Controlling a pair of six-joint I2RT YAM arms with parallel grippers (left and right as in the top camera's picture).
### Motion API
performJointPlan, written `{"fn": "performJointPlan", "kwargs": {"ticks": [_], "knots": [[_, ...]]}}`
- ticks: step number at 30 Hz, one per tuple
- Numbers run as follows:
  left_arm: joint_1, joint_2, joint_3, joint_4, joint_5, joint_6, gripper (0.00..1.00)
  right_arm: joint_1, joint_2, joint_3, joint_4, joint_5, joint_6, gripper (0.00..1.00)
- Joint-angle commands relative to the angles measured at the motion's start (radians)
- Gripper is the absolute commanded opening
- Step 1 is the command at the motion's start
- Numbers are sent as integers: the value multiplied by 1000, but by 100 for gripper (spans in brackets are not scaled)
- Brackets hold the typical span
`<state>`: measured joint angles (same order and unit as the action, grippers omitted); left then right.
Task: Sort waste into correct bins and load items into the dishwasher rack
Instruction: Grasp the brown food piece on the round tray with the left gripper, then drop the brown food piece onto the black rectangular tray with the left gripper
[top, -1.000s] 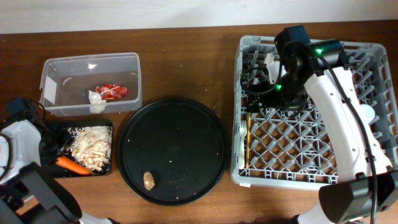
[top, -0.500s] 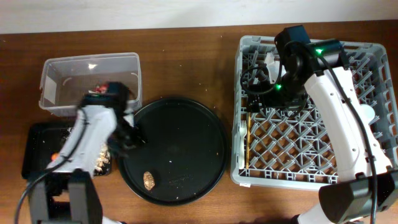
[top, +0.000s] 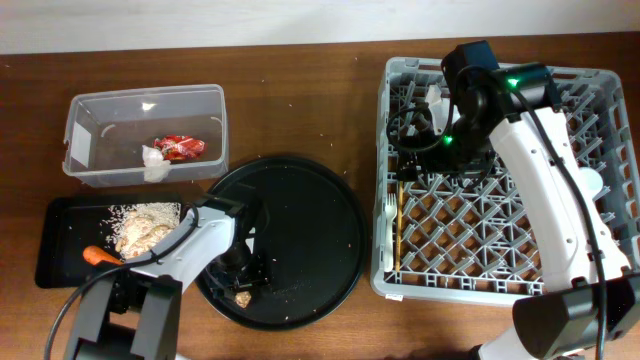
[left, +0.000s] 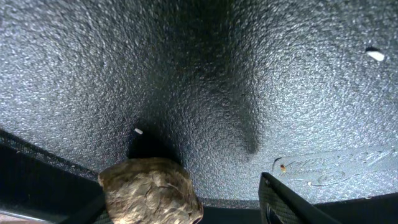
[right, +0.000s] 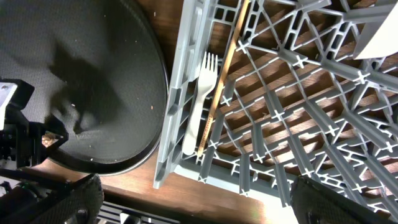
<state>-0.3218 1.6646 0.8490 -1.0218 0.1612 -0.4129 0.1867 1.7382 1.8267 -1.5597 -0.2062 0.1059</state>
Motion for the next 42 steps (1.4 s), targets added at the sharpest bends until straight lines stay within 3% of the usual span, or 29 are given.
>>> {"fn": "performJointPlan", "kwargs": {"ticks": [1,4,15,18,23,32,37,42], "knots": [[-7,-9,-17,24,-29,-21,62,3,3,-4,-5,9,8,100],[-7,-9,-17,34,-55,-21,61,3,3,-4,-5,8,8,100],[-7,-9,-10,78,-56,-21,28,3,3,-4,-7,9,8,100],[-1,-9,11,76,-57,-21,24,3,3,-4,-8,9,8,100],[39,-10,96,47,-80,-21,1,3,3,-4,-12,9,8,99],[278,-65,263,-66,-219,-20,1,3,3,-4,-11,9,7,100],[523,-73,265,-2,-219,-20,1,3,3,-4,-11,9,7,100],[663,-72,265,119,-249,-20,1,3,3,-4,-12,9,8,100]]}}
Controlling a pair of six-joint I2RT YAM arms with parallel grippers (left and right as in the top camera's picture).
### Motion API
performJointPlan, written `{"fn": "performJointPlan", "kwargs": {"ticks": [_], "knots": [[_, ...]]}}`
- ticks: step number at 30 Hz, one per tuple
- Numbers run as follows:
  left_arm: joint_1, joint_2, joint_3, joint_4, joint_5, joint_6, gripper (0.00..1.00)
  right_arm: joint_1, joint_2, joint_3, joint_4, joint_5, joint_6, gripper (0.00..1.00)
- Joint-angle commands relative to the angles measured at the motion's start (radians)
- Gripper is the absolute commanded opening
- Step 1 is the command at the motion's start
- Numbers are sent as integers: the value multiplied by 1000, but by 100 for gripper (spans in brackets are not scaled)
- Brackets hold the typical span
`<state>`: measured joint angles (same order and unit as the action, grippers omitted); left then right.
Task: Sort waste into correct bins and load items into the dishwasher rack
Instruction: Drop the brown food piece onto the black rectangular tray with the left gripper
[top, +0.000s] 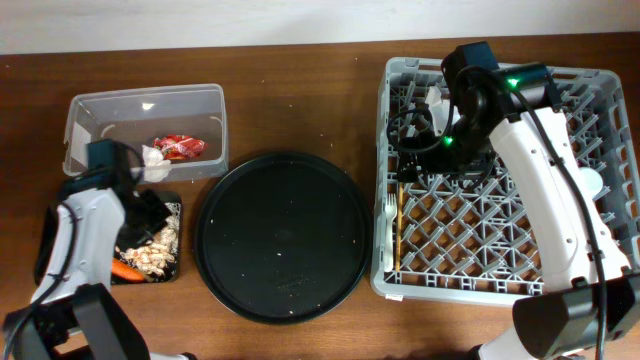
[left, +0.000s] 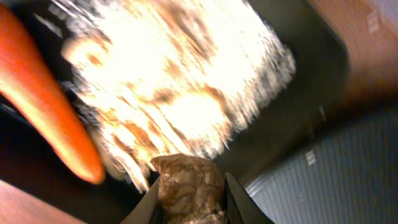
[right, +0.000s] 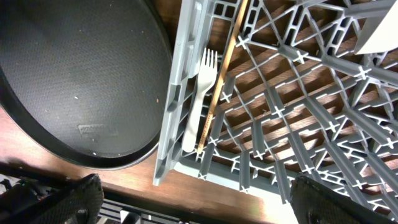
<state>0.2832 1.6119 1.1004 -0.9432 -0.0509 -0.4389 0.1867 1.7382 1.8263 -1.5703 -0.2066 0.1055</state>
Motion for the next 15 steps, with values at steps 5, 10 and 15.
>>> {"fn": "performJointPlan", "kwargs": {"ticks": [5,10,15], "knots": [[132,-18,13,88,-61,6,1,3,3,-4,-2,9,8,100],[195,-16,13,108,-105,6,1,3,3,-4,-4,9,8,100],[245,8,13,144,-107,6,7,3,3,-4,-5,9,8,100]]}}
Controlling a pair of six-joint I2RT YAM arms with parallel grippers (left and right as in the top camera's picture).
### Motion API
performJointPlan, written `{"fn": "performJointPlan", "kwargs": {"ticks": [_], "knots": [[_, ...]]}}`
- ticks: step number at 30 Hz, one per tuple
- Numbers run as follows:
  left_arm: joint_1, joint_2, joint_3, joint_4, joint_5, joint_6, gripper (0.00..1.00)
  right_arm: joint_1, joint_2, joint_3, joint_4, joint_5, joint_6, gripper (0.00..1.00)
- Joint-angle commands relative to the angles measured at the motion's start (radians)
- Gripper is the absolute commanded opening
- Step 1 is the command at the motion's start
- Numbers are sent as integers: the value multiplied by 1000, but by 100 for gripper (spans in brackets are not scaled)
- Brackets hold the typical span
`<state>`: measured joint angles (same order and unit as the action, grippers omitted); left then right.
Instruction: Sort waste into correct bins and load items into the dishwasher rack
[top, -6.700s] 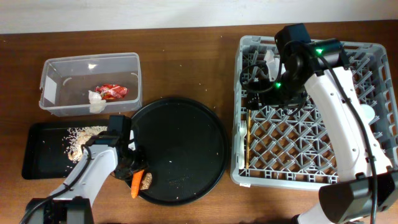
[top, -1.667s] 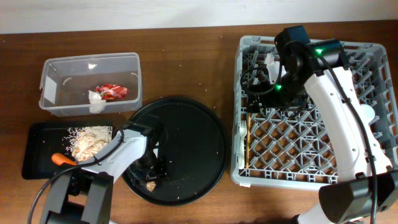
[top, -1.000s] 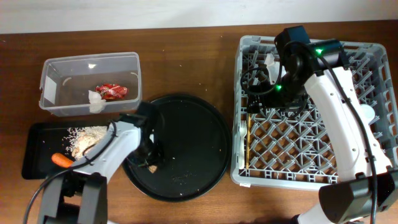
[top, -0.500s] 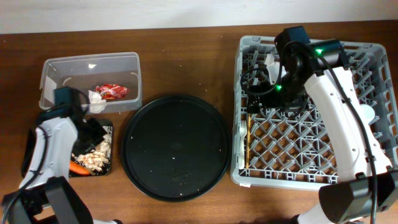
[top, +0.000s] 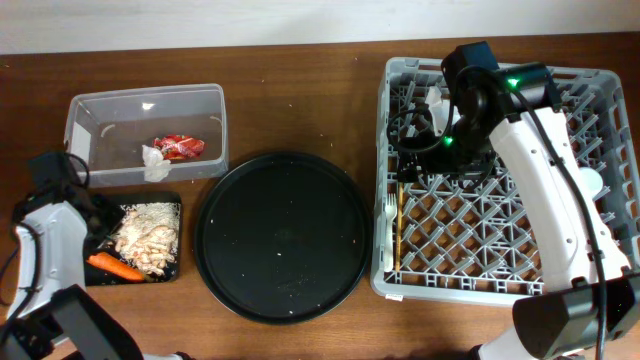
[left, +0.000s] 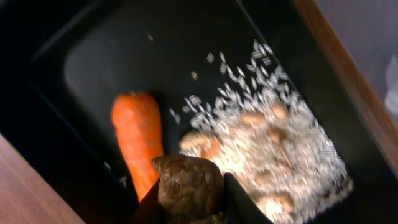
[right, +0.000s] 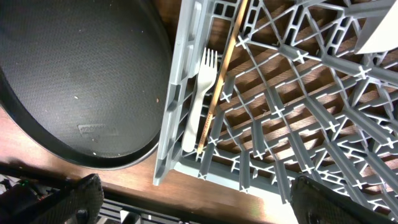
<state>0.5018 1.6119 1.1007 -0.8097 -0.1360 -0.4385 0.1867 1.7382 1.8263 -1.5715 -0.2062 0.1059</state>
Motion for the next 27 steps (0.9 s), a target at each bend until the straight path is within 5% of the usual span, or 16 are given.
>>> {"fn": "performJointPlan", "kwargs": {"ticks": [1,7,17,27], "knots": [[32,15,13,10,-23,5,10,3,3,-4,-3,9,7,100],[42,80,13,17,-22,5,10,3,3,-4,-4,9,8,100],[42,91,13,16,-22,5,51,3,3,-4,-4,9,8,100],[2,55,15,1,113,11,54,3,3,-4,-3,9,8,100]]}}
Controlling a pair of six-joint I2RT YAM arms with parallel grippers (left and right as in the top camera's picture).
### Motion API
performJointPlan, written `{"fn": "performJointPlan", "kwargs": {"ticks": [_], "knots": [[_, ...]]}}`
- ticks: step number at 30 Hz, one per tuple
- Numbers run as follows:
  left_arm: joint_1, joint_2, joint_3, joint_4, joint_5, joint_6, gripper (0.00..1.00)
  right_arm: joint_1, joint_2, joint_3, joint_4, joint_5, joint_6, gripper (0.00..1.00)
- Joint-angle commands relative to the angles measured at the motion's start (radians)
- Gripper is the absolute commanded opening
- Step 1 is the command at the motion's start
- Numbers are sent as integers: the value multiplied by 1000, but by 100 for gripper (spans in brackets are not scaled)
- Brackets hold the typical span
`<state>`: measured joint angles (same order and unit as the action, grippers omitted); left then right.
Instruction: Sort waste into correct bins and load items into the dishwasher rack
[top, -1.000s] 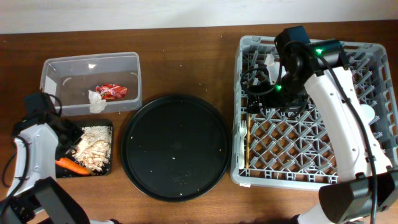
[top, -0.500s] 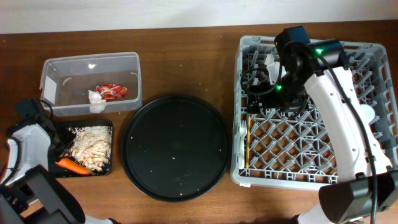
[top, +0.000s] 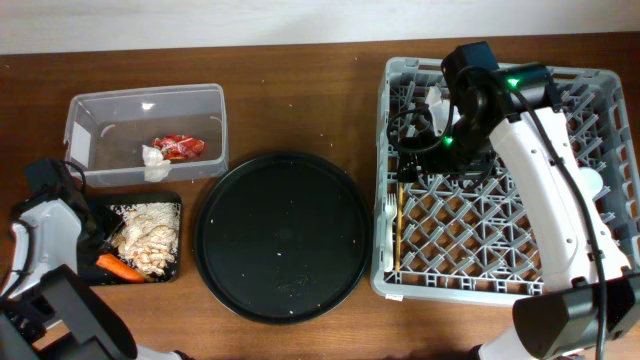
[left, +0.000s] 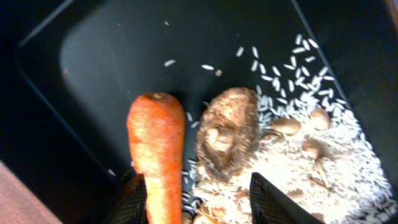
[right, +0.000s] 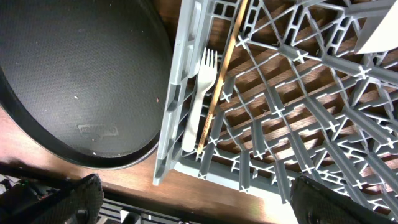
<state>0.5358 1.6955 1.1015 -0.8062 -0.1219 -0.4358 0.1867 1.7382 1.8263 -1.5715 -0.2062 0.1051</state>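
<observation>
My left gripper (left: 199, 200) hangs open over the black food tray (left: 93, 62), its fingers wide apart. Just beyond the fingers a brown lumpy food scrap (left: 227, 134) lies loose in the tray, between an orange carrot (left: 158, 155) and a pile of rice (left: 311, 162). From overhead the left gripper (top: 75, 215) is at the tray's left end. My right gripper (right: 199, 202) is open above the grey dishwasher rack (right: 298, 112), holding nothing. The rack's left edge holds a white fork (right: 200, 102) and a wooden chopstick (right: 221, 81).
A round black plate (top: 280, 235) with a few crumbs lies between tray and rack. Behind the tray stands a clear plastic bin (top: 145, 95) holding a red wrapper (top: 178, 147) and crumpled white paper. A white item sits in the rack's far corner.
My left gripper was shut on the brown scrap above the tray; now it is open and the scrap lies in the tray beside the carrot. The right arm has not moved.
My left gripper stood around the brown scrap on the round plate. Then it held the scrap over the rice in the tray, then over the carrot end. Now the scrap rests in the tray and the plate holds only crumbs.
</observation>
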Motion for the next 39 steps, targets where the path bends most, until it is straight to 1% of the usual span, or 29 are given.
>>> {"fn": "performJointPlan", "kwargs": {"ticks": [1,2,4,6,9,11,14,16,17,19,21,24,26,29,33,36,39], "knots": [[-52,-43,14,-3,109,23,54,3,3,-4,-3,9,8,99],[-103,-81,14,-14,109,37,55,3,3,-4,-3,9,8,98],[-158,-111,14,-24,125,51,55,3,3,-4,-3,9,8,98],[-251,-142,14,-46,138,91,57,3,3,-4,2,9,8,98],[-402,-148,12,-139,138,98,60,3,3,-4,8,9,8,98],[-474,-148,11,-169,137,142,62,3,3,-4,9,9,8,98],[-592,-148,11,-199,135,169,71,3,3,-4,16,9,8,98],[-644,-148,12,-206,149,197,74,-1,3,-4,37,9,9,98],[-670,-148,23,-224,179,227,76,-11,3,-4,56,9,9,98],[-685,-148,64,-282,186,249,77,-46,3,-4,88,9,9,98],[-680,-148,146,-382,186,282,77,-101,3,-3,94,8,8,98],[-649,-149,314,-575,186,296,78,-210,2,-3,45,8,3,98],[-622,-162,371,-641,185,296,78,-267,-8,-4,2,9,-35,98],[-589,-218,369,-650,177,296,78,-306,-49,-4,-11,30,-45,98],[-570,-369,330,-603,131,296,78,-311,-168,-19,27,67,-44,98],[-570,-544,248,-513,128,296,78,-312,-319,-110,137,73,-44,98],[-570,-761,121,-388,126,295,78,-312,-519,-286,285,93,-45,98]]}}
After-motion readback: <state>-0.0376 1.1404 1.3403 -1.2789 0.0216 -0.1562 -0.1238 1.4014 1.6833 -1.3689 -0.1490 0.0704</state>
